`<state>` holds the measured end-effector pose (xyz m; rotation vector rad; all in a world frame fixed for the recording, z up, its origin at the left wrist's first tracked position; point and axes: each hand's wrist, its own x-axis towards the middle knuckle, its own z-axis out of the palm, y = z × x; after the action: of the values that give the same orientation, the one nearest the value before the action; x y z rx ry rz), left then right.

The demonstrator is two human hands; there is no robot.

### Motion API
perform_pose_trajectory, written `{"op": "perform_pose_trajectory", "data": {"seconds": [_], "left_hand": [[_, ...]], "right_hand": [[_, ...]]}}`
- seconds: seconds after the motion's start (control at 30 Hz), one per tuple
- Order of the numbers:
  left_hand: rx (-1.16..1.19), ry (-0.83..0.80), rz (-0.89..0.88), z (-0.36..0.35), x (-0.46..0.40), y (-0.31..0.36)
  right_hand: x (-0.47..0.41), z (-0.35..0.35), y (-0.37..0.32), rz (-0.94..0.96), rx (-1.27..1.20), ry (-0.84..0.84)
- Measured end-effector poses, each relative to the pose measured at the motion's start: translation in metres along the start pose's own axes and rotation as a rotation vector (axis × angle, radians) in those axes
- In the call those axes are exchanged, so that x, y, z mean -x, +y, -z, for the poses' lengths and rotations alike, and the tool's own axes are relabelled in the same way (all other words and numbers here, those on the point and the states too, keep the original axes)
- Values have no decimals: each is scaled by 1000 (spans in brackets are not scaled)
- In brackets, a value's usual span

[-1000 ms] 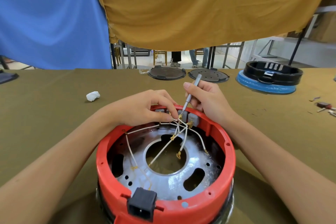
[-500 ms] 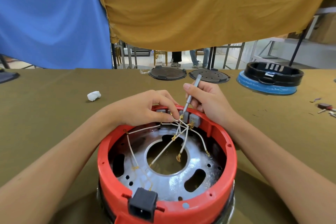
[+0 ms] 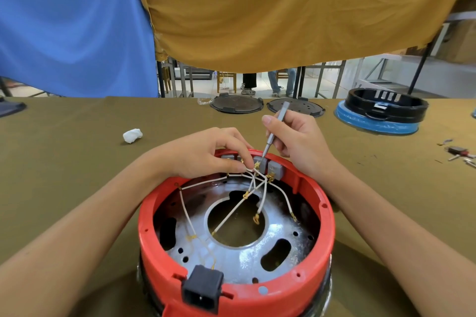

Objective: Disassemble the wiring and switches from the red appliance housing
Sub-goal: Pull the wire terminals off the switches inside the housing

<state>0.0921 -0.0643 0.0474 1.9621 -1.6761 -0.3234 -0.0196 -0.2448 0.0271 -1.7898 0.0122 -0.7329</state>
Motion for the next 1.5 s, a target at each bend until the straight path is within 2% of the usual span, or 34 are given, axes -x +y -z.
{"op": "perform_pose_trajectory", "data": {"seconds": [0.37,0.47,0.63,0.77,0.9,1.13,1.43,1.5], "left_hand": [[9,0,1,0,0,0],[17,-3,3,0,0,0],[3,0,-1,-1,0,0],[-7,-2,-2,0,0,0],[-12,2,3,0,0,0],[-13,0,6,0,0,0],[-103,11,64,10,11,1],[-142,11,76,13,14,1]], "right_hand": [[0,-1,-1,-28,-5,-47],[1,0,-2,21,20,-4],[2,0,-6,99,116,-52],[1,0,-5,29,71,-77],[2,-1,-3,1,142,-141],[4,0,-5,46,56,-7],[5,2,-13,15,33,-73],[7,-1,-12,39,99,-81]]}}
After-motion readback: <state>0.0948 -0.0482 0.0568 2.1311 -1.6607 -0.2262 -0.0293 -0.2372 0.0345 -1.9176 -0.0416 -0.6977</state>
